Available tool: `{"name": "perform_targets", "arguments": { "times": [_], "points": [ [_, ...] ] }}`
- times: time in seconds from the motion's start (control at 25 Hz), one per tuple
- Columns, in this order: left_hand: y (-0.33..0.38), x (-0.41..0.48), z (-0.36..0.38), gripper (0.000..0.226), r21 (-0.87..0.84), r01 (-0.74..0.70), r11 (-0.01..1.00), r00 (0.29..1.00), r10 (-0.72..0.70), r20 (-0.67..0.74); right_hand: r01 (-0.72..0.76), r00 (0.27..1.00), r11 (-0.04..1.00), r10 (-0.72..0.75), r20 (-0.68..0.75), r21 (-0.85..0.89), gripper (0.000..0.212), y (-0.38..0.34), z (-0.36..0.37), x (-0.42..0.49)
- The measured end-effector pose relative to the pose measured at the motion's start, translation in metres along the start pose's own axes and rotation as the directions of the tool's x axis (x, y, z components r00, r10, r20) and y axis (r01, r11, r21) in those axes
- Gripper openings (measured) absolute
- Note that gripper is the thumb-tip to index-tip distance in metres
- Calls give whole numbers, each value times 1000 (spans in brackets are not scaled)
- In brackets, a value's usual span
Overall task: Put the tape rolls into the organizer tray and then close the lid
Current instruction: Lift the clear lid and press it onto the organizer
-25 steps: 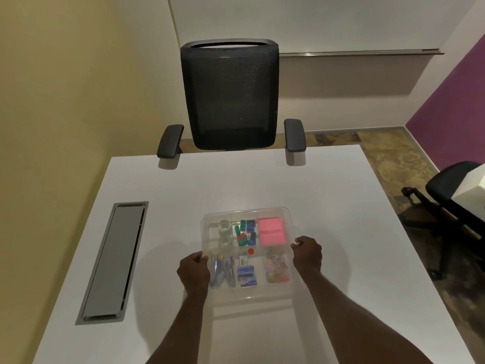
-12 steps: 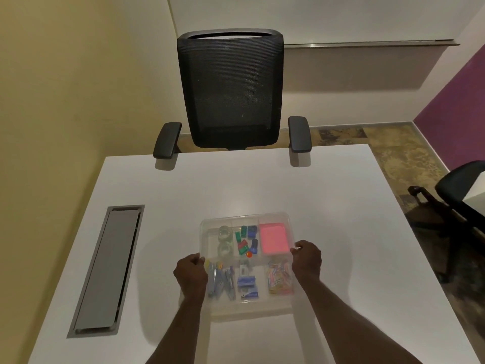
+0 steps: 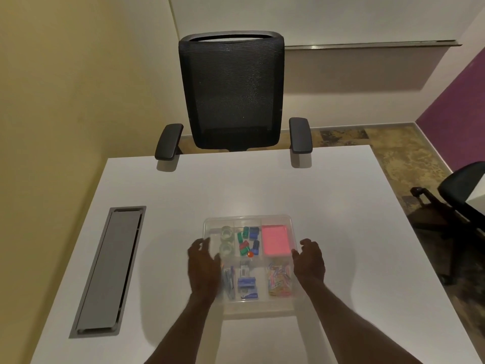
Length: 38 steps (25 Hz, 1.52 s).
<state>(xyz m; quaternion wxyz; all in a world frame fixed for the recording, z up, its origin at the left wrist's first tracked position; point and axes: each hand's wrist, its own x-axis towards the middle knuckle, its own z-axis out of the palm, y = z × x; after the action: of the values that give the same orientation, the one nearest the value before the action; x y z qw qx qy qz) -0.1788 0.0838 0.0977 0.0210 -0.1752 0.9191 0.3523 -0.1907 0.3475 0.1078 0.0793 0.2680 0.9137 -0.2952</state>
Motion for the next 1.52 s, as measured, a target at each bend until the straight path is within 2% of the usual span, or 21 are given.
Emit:
{"name": "perform_targets", "arguments": {
  "times": [0.08, 0.12, 0.2, 0.28, 0.48, 0.64, 0.92, 1.04, 1.28, 1.36, 1.52],
  "points": [
    [17, -11, 16, 82, 152, -226, 962, 956, 189, 223, 128, 991, 986, -130, -12, -104, 46, -3, -2, 2],
    [26, -16, 26, 94, 222, -289, 931, 919, 205, 336, 196, 981, 971, -196, 14, -135, 51, -7, -4, 6],
    [38, -26, 45, 109, 318, -302, 899, 866, 119, 485, 331, 943, 924, -314, 113, -191, 63, -18, -7, 15],
    [43, -33, 58, 117, 394, -280, 875, 839, 24, 544, 415, 904, 879, -372, 210, -235, 72, -28, -8, 27],
    [43, -33, 62, 121, 423, -241, 874, 832, -39, 554, 410, 884, 846, -278, 376, -339, 77, -39, -5, 46],
    [42, -35, 66, 121, 426, -239, 872, 841, -33, 540, 409, 892, 835, -282, 353, -368, 74, -35, 2, 51],
    [47, -35, 63, 121, 435, -238, 868, 840, -40, 541, 510, 825, 737, -276, 492, -443, 72, -33, -14, 65],
    [47, -35, 60, 121, 444, -256, 859, 842, -27, 539, 540, 826, 716, -350, 442, -443, 77, -8, -5, 32],
    [53, -37, 56, 119, 449, -251, 858, 842, -35, 538, 543, 836, 740, -430, 342, -398, 64, 61, 18, -61],
    [53, -39, 55, 118, 444, -255, 859, 842, -28, 539, 544, 839, 763, -484, 249, -349, 62, 87, 22, -93],
    [53, -41, 53, 118, 434, -246, 867, 848, -24, 530, 527, 849, 805, -485, 212, -271, 70, 119, 28, -134]
  ]
}}
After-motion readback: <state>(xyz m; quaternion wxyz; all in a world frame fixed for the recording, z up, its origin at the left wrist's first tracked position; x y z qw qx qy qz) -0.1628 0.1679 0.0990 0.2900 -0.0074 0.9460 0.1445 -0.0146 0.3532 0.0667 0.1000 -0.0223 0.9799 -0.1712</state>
